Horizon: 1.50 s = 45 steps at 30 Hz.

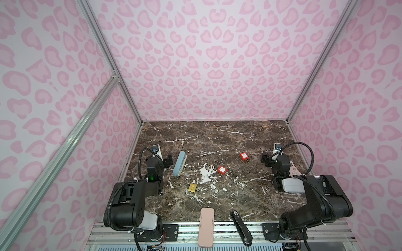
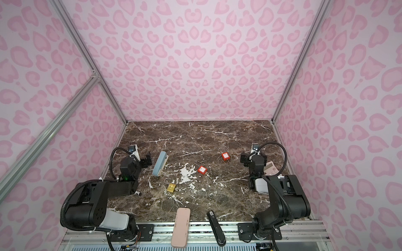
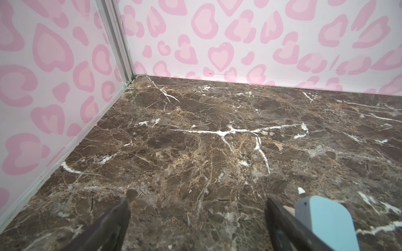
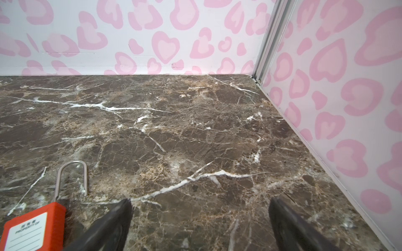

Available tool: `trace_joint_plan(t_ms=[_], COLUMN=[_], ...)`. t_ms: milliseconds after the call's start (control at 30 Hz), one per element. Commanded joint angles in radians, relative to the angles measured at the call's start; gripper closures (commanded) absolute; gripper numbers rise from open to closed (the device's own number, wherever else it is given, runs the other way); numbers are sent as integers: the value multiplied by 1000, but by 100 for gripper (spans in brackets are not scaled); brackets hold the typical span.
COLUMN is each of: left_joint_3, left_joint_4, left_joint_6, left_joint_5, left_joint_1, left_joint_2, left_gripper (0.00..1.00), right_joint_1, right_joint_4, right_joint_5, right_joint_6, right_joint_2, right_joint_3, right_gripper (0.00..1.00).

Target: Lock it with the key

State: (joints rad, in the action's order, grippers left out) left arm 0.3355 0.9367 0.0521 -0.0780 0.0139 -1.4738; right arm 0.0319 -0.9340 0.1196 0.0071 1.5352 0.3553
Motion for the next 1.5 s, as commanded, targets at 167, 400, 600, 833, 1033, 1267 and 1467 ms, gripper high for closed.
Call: trace_joint_plan(t_ms=[167,400,600,833,1033,1267,1467], left_joint_3=[6,6,136,235,158,33,-9], left_joint_4=[19,17,-339,-754,-912,-994,-1071], left_joint_6=[-3,0,60,283,468,614,654], left_joint_5=[6,-23,-184,-87,-87,-87,-3], left_joint_1=[3,-1,-22,-40,-130,-167,-170], left_joint_2=[-1,11,163,312,441,627,702], left_gripper=[2,2,2,1,2,3,3], right_joint_1=[-26,-34,67,307,576,824,911], right_joint_4=[5,-12,458,562,535,529,593], right_joint_5=[-63,-100,-148,-258,-489,-507,-577], right_joint_6=[6,1,-83,-127,-172,-217,-223], right_joint_2=[1,-4,-184,-244,-133,70,201], right_joint_3=[4,-3,175,236,271,359,472], right_gripper=[0,0,0,0,0,1,6])
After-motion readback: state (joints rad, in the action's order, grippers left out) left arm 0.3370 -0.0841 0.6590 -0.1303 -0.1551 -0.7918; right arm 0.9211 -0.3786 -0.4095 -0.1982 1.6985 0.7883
